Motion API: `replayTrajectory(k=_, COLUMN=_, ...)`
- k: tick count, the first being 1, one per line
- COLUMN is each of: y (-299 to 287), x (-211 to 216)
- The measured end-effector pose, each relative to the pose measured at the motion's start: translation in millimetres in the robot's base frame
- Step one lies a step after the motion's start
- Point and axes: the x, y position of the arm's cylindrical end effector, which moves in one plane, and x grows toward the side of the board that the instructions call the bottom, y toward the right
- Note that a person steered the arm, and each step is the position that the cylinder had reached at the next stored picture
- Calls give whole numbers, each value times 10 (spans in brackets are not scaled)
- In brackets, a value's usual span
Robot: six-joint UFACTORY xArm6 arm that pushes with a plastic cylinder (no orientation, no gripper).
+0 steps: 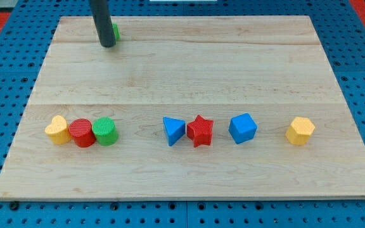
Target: Push green circle towards the green star
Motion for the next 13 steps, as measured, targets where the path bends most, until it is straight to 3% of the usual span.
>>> replayTrajectory(k=1, y=15, x=-23)
replayTrajectory(k=2, y=627, x=353)
replayTrajectory(k=4, y=959, x=2060)
replayTrajectory(k=5, y=765, x=2722)
replayTrajectory(k=6, y=68, x=2661)
replayTrajectory(k=7, y=-105, x=2302)
replayTrajectory(k=8, y=-125, x=2307)
replayTrajectory(k=9, y=-118, x=2619)
replayTrajectory(k=11, y=288, x=2216)
replayTrajectory(k=12, y=867, x=2213)
replayTrajectory(k=13, y=975, x=1810)
